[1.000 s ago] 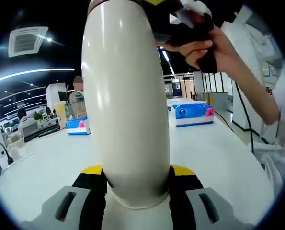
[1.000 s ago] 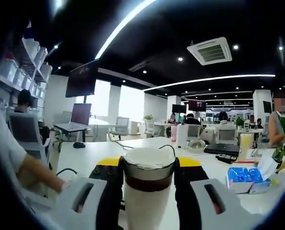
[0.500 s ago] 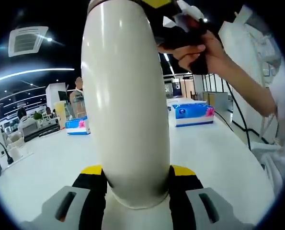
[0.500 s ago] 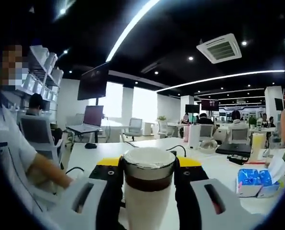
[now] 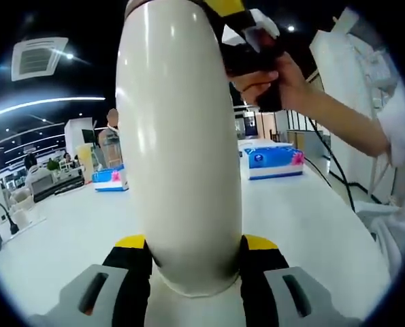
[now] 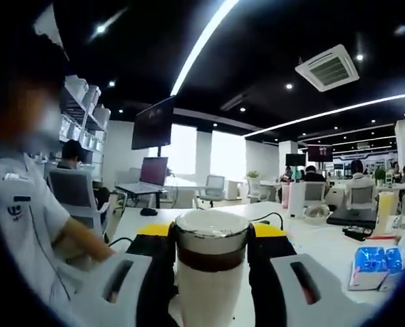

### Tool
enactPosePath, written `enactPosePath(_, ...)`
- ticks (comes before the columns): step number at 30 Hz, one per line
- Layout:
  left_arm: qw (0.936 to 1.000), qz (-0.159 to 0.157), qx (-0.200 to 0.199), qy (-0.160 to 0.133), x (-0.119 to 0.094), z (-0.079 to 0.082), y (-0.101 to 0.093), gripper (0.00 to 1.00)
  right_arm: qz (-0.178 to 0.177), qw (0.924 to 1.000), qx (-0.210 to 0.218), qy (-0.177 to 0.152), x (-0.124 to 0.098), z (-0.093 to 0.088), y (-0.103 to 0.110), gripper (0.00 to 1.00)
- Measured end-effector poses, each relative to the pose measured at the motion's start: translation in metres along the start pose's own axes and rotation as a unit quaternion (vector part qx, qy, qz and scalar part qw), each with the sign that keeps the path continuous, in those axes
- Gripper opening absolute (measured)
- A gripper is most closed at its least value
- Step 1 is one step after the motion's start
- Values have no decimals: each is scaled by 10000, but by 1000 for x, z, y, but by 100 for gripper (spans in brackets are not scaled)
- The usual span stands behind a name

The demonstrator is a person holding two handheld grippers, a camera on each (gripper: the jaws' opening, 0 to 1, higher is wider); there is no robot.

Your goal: Grasp the water cup twist off the cup lid place the cup lid on the table

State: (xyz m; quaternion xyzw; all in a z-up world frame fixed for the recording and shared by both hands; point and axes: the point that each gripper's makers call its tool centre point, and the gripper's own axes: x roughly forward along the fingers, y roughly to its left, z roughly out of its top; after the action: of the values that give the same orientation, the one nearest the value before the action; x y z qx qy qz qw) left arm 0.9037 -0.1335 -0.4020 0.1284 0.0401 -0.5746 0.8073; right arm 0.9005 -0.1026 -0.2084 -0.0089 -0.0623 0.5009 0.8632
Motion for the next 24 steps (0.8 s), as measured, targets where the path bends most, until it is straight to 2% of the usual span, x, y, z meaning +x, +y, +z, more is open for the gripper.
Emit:
enactPosePath(18, 10000, -5, -27, 17, 2, -1, 1, 52, 704, 9969, 327, -143, -1, -1, -3, 44)
enactPosePath(24, 10000, -8, -29, 19, 2, -2, 1, 52, 766, 9965, 315, -136, 0, -1, 2, 44)
